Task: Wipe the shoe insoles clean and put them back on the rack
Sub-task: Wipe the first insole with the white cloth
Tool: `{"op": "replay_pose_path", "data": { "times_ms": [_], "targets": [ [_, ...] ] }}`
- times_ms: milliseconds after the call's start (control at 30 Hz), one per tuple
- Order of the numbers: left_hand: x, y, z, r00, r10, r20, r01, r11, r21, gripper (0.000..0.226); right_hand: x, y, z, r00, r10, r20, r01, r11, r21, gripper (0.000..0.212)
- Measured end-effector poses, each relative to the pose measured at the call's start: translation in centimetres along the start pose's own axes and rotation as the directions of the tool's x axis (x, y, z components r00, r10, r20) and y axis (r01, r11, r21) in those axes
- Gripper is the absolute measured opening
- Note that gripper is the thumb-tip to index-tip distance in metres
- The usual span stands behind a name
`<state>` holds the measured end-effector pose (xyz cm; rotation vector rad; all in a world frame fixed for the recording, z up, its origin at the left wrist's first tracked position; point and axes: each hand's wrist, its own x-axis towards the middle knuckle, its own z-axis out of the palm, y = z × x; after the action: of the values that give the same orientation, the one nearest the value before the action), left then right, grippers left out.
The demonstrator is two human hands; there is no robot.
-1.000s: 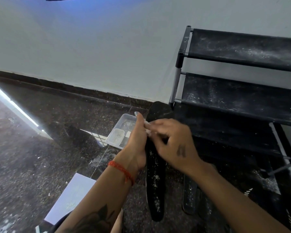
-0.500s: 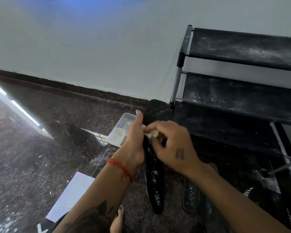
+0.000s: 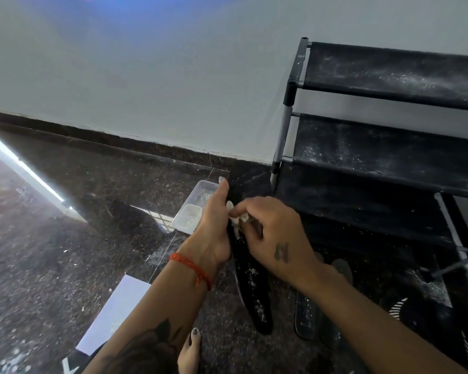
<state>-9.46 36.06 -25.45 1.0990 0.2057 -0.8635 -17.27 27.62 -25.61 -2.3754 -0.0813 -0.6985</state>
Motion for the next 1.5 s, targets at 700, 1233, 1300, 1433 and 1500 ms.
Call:
{"op": "replay_pose_path", "data": {
  "times_ms": [700, 1233, 1300, 1433, 1500],
  "targets": [
    [-1.2, 0.3, 0.8, 0.993, -0.08, 0.083, 0.081, 0.997, -0.005, 0.067, 1.1, 3.4, -2.0, 0.986, 0.141, -0.091, -0.149, 0.984, -0.096, 0.026],
    [-0.8, 0.3, 0.4, 0.989, -0.121, 0.088, 0.12, 0.993, 0.023, 0.063, 1.1, 3.3, -2.0, 0.98, 0.161, -0.115, -0.171, 0.982, -0.084, 0.019],
    [-0.5, 0.3, 0.3, 0.996, -0.075, 0.047, 0.074, 0.997, 0.016, 0.062, 1.2, 2.2, -2.2, 0.981, 0.151, -0.125, -0.141, 0.986, 0.084, 0.018],
    [-0.3, 0.4, 0.0, 1.0, -0.024, -0.002, 0.024, 0.999, 0.04, 0.061, 0.1, -0.1, -0.8, 0.988, -0.045, 0.149, 0.032, 0.996, 0.085, 0.016],
    [-0.3, 0.4, -0.1, 0.999, -0.037, 0.01, 0.036, 0.998, 0.047, 0.059, 0.1, 0.6, -0.3, 0.986, -0.067, 0.155, 0.073, 0.997, -0.037, 0.016]
  ]
}}
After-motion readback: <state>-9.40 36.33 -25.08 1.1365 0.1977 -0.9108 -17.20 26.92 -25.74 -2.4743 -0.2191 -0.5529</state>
